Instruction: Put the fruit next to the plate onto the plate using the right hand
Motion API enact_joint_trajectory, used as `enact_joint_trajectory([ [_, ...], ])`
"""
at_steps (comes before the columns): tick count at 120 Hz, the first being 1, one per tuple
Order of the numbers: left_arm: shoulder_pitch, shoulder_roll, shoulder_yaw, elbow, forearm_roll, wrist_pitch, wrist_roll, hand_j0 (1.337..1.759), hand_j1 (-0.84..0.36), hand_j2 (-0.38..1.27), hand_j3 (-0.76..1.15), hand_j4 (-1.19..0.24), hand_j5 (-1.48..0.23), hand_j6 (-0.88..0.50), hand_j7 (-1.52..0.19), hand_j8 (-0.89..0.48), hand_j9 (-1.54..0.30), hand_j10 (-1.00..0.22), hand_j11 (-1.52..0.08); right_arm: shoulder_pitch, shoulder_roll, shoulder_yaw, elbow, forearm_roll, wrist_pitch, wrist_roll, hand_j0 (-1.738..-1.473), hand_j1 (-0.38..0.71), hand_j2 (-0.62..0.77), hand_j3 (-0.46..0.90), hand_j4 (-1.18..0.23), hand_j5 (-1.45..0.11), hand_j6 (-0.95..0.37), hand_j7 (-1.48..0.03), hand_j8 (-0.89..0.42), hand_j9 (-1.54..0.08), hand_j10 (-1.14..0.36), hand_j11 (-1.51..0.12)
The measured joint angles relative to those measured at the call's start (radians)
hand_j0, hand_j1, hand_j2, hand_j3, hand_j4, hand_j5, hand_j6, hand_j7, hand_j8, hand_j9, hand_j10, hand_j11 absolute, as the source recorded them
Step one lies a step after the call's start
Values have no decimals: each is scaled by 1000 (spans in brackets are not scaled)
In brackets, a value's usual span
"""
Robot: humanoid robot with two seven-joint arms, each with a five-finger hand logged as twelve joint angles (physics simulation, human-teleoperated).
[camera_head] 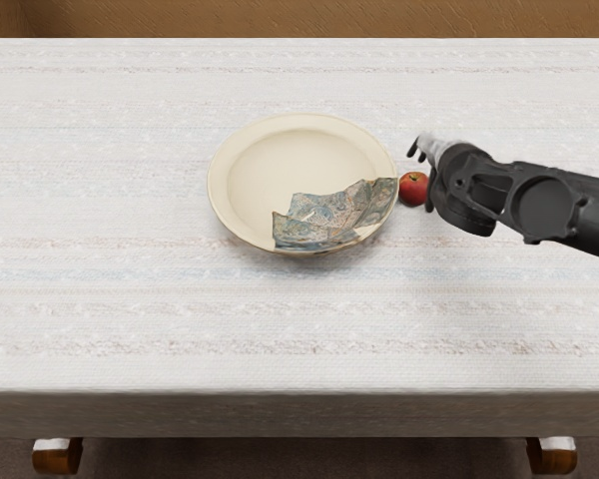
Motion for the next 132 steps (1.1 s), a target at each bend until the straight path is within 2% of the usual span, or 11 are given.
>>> enact_joint_trajectory([
  [66, 0, 0, 0, 0, 0, 0, 0, 1658, 349, 0, 0, 0, 0, -1, 0, 0, 0, 0, 0, -28, 64, -29, -74, 13, -95, 0, -1658, 37, -63, 0, -325, -421, -326, -420, -326, -420, -325, -420],
  [132, 0, 0, 0, 0, 0, 0, 0, 1658, 349, 0, 0, 0, 0, -1, 0, 0, 0, 0, 0, -45, 105, -22, -105, 21, -122, 0, -1658, 91, -72, 0, -370, -479, -371, -478, -370, -479, -369, -479],
])
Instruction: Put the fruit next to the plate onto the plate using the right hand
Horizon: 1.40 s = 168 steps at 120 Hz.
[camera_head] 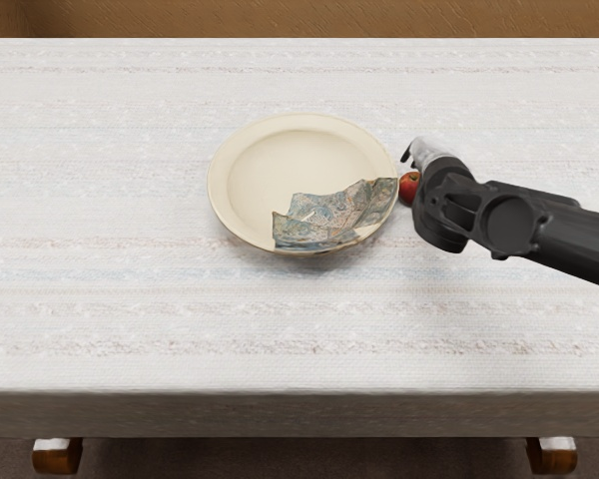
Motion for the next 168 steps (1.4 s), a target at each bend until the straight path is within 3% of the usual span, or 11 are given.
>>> enact_joint_trajectory([
  [40, 0, 0, 0, 0, 0, 0, 0, 1658, 349, 0, 0, 0, 0, 0, 0, 0, 0, 0, 0, -15, 1, 0, -7, 24, -11, 0, -1656, 223, -78, -2, -503, -628, -444, -639, -504, -629, -503, -629],
  [73, 0, 0, 0, 0, 0, 0, 0, 1658, 349, 0, 0, 0, 0, -1, 0, 0, 0, 0, 0, -19, 0, 1, -9, 22, -11, -1, -1650, 258, 132, -1, -563, -845, -405, -853, -479, -855, -661, -854],
  [93, 0, 0, 0, 0, 0, 0, 0, 1658, 349, 0, 0, 0, 0, -1, 0, -1, 0, 0, 0, -19, 0, 2, -19, 24, -10, -1, -1648, 217, 164, -1, -604, -957, -426, -953, -491, -959, -734, -957],
  [115, 0, 0, 0, 0, 0, 0, 0, 1658, 349, 0, 0, 0, 0, -1, 0, -1, 0, 0, 0, -11, -26, 5, -25, 65, -8, -2, -1648, 244, 210, 0, -573, -1030, -388, -1004, -451, -1023, -764, -1020],
  [146, 0, 0, 0, 0, 0, 0, 0, 1658, 349, 0, 0, 0, 0, -1, 0, -1, 0, 0, 0, 61, -84, 76, -11, 86, 4, -3, -1649, 270, 244, 0, -530, -1083, -351, -1029, -413, -1055, -778, -1051],
  [168, 0, 0, 0, 0, 0, 0, 0, 1658, 349, 0, 0, 0, 0, -1, 0, -1, 0, 0, 0, 125, -87, 142, 56, 87, 2, -3, -1648, 238, 243, 0, -582, -1090, -386, -1035, -441, -1058, -785, -1054],
])
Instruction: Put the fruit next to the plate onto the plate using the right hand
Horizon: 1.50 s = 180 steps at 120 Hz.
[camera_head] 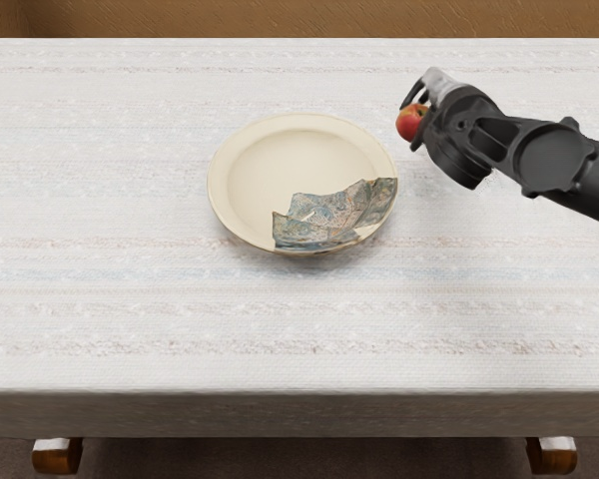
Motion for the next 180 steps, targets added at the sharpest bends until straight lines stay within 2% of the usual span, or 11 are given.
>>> enact_joint_trajectory([
  [44, 0, 0, 0, 0, 0, 0, 0, 1658, 349, 0, 0, 0, 0, -1, 0, 0, 0, 0, 0, 15, 132, 65, 64, 2, -8, 1, -1650, 225, 257, 1, -610, -1103, -400, -1037, -453, -1054, -789, -1051],
  [75, 0, 0, 0, 0, 0, 0, 0, 1658, 349, 0, 0, 0, 0, -1, 0, 0, 0, 0, 0, -58, 196, 68, 65, -3, -9, 2, -1652, 187, 202, 1, -628, -1116, -414, -1037, -460, -1085, -773, -1086],
  [89, 0, 0, 0, 0, 0, 0, 0, 1658, 349, 0, 0, 0, 0, 0, 0, 0, 0, 0, 0, -79, 203, 69, 65, -7, -10, 2, -1653, 236, 303, 1, -625, -1117, -396, -1037, -435, -1087, -771, -1088],
  [99, 0, 0, 0, 0, 0, 0, 0, 1658, 349, 0, 0, 0, 0, 0, 0, 0, 0, 0, 0, -83, 204, 69, 65, -10, -10, 2, -1653, 230, 274, 1, -628, -1096, -401, -1022, -441, -1070, -761, -1071],
  [102, 0, 0, 0, 0, 0, 0, 0, 1658, 349, 0, 0, 0, 0, 0, 0, 0, 0, 0, 0, -84, 205, 70, 65, -9, -11, 2, -1654, 223, 257, 0, -618, -1055, -405, -988, -445, -1033, -737, -1034],
  [115, 0, 0, 0, 0, 0, 0, 0, 1658, 349, 0, 0, 0, 0, 0, 0, 0, 0, 0, 0, -85, 206, 92, 64, -4, -24, 2, -1655, -12, 152, 0, -365, -622, -239, -582, -263, -609, -434, -610],
  [128, 0, 0, 0, 0, 0, 0, 0, 1658, 349, 0, 0, 0, 0, 0, 0, 0, 0, 0, 0, -80, 197, 141, 76, 0, -2, 3, -1657, -151, 90, 0, -215, -366, -142, -343, -155, -358, -256, -359],
  [137, 0, 0, 0, 0, 0, 0, 0, 1658, 349, 0, 0, 0, 0, 0, 0, 0, 0, 0, 0, -79, 138, 215, 128, 37, 77, 3, -1657, -212, 63, 0, -150, -254, -99, -237, -108, -248, -178, -248],
  [154, 0, 0, 0, 0, 0, 0, 0, 1658, 349, 0, 0, 0, 0, 0, 0, 0, 0, 0, 0, -79, -91, 357, 265, 228, 397, 3, -1658, -281, 32, 0, -75, -127, -51, -119, -55, -124, -89, -124],
  [167, 0, 0, 0, 0, 0, 0, 0, 1658, 349, 0, 0, 0, 0, -1, 0, 0, 0, 0, 0, -91, -272, 400, 305, 373, 697, 3, -1658, -309, 19, 0, -45, -75, -31, -70, -33, -73, -53, -73],
  [180, 0, 0, 0, 0, 0, 0, 0, 1658, 349, 0, 0, 0, 0, -1, 0, 0, 0, 0, 0, -124, -430, 411, 322, 447, 835, 3, -1658, -326, 11, 0, -27, -44, -19, -41, -20, -43, -31, -43],
])
